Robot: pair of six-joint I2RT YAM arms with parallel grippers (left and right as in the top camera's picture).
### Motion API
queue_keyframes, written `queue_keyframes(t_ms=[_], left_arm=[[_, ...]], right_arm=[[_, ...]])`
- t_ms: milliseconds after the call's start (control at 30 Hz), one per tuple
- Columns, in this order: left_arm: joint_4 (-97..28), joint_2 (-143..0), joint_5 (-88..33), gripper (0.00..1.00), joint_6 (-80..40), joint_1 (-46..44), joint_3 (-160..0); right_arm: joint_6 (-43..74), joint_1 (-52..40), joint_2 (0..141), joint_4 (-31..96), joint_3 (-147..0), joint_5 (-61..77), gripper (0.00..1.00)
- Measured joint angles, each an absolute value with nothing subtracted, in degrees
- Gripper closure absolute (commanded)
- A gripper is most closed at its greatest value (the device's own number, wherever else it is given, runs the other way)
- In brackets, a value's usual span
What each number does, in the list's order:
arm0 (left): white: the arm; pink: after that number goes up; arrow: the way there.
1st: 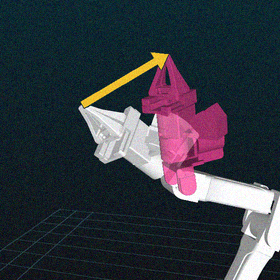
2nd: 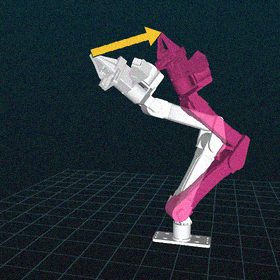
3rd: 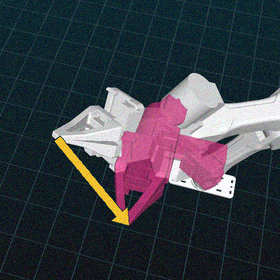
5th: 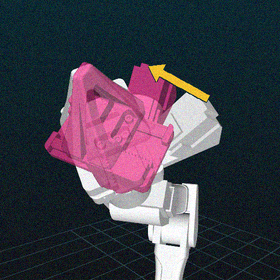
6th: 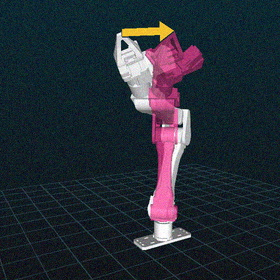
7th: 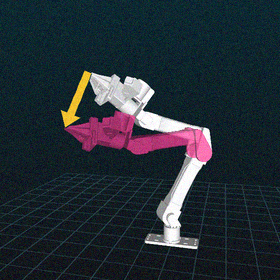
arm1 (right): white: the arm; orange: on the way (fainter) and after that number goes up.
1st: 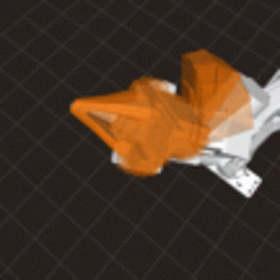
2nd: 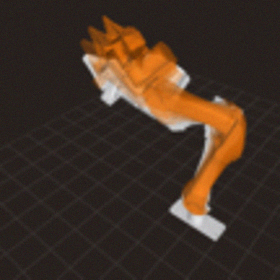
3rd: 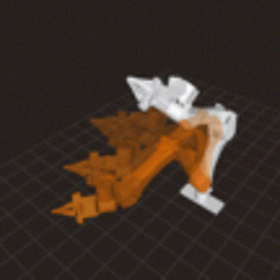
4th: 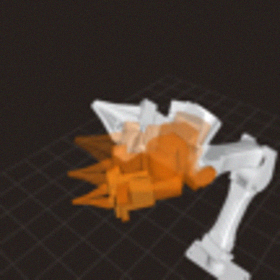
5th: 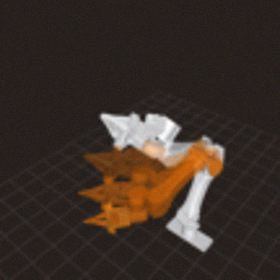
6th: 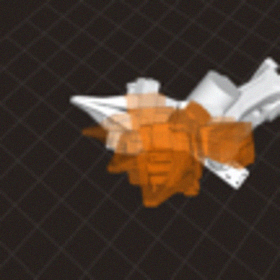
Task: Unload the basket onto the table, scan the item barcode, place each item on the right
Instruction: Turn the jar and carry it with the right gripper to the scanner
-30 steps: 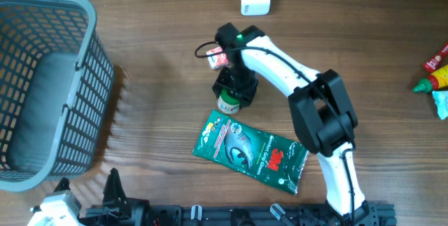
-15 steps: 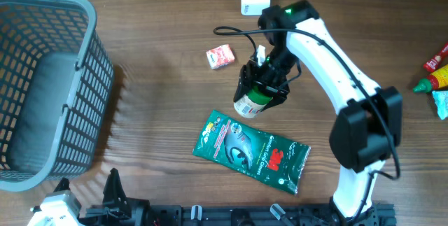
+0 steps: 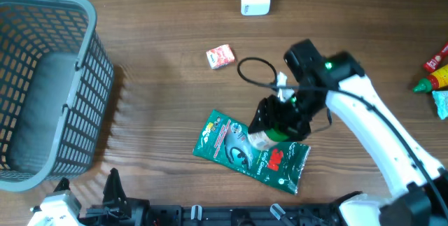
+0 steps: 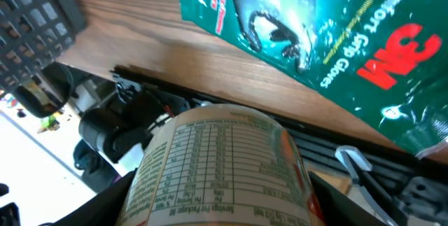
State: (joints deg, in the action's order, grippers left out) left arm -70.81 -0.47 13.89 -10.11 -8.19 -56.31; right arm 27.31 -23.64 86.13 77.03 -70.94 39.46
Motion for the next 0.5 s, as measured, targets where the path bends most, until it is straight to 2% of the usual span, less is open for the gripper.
queue_keyframes(t_ms=[200, 267, 467, 500], left_arm=[[-70.81, -0.47, 13.89, 0.00, -10.11, -8.19, -56.31], [-70.81, -0.47, 13.89, 0.00, -10.11, -8.19, -56.31], [-70.87, -0.47, 13.87, 0.00, -10.11, -8.19, -56.29], [-70.78, -0.47, 13.89, 0.00, -10.11, -8.19, -56.31]], right_arm=[[31.59, -23.64, 84.12, 71.13, -66.02, 41.76, 0.37], [32.82, -23.62, 84.09, 68.05, -65.98, 42.19, 0.34], [35.18, -21.45, 84.09, 47.99, -65.69, 39.05, 0.34], [36.12, -21.06, 84.09, 43.97, -65.69, 36.47, 0.39]])
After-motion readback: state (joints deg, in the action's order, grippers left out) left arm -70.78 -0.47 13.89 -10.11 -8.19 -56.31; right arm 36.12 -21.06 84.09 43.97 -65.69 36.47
